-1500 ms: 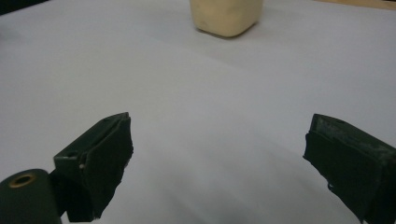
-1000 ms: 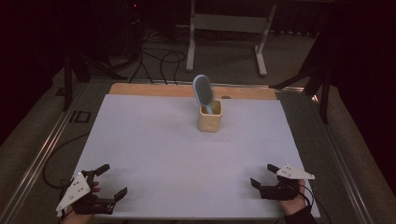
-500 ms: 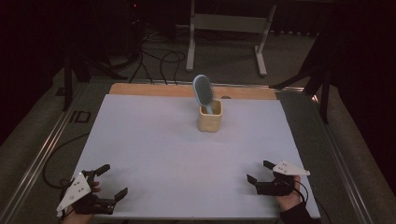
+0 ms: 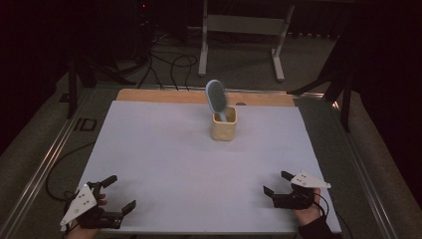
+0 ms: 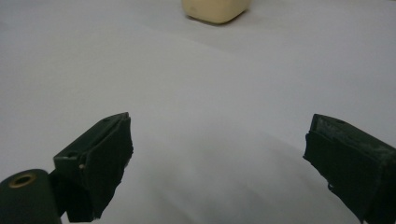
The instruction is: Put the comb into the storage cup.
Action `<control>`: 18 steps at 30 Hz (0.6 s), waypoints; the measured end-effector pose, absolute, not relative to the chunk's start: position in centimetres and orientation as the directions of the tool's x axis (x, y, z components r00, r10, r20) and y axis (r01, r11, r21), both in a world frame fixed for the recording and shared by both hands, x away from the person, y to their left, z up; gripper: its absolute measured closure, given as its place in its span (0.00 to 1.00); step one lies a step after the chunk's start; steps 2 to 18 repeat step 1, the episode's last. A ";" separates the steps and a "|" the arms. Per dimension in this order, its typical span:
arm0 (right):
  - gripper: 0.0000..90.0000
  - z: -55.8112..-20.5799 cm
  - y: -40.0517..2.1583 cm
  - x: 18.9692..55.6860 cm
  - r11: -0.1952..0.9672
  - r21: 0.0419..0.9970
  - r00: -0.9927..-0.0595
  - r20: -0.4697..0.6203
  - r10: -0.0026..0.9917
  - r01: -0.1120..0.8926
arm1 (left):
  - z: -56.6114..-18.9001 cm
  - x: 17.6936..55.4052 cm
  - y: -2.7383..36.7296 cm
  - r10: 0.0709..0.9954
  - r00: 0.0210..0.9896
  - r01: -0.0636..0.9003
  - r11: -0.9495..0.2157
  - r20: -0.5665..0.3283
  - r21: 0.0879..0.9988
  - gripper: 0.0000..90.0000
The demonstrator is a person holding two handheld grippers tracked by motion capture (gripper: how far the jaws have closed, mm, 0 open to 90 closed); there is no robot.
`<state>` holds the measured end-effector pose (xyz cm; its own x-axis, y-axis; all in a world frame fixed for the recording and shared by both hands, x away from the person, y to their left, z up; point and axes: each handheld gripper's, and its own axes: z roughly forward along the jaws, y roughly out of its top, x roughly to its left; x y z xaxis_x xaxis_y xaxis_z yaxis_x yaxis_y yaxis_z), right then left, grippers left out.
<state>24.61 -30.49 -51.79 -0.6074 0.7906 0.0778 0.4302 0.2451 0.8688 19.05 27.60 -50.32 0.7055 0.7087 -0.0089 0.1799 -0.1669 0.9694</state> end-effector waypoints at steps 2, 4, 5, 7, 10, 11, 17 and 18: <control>0.08 -51.8 -30.5 24.6 0.246 0.869 -0.607 0.076 0.791 0.430 | -50.3 19.1 27.6 0.709 0.706 0.180 -0.167 -0.009 0.969 0.00; 0.08 -51.8 -30.5 24.6 0.246 0.869 -0.607 0.076 0.791 0.430 | -50.3 19.1 27.6 0.709 0.706 0.180 -0.167 -0.009 0.969 0.00; 0.08 -51.8 -30.5 24.6 0.246 0.869 -0.607 0.076 0.791 0.430 | -50.3 19.1 27.6 0.709 0.706 0.180 -0.167 -0.009 0.969 0.00; 0.08 -51.8 -30.5 24.6 0.246 0.869 -0.607 0.076 0.791 0.430 | -50.3 19.1 27.6 0.709 0.706 0.180 -0.167 -0.009 0.969 0.00; 0.08 -51.8 -30.5 24.6 0.246 0.869 -0.607 0.076 0.791 0.430 | -50.3 19.1 27.6 0.709 0.706 0.180 -0.167 -0.009 0.969 0.00; 0.08 -51.8 -30.5 24.6 0.246 0.869 -0.607 0.076 0.791 0.430 | -50.3 19.1 27.6 0.709 0.706 0.180 -0.167 -0.009 0.969 0.00; 0.08 -51.8 -30.5 24.6 0.246 0.869 -0.607 0.076 0.791 0.430 | -50.3 19.1 27.6 0.709 0.706 0.180 -0.167 -0.009 0.969 0.00; 0.08 -51.8 -30.5 24.6 0.246 0.869 -0.607 0.076 0.791 0.430 | -50.3 19.1 27.6 0.709 0.706 0.180 -0.167 -0.009 0.969 0.00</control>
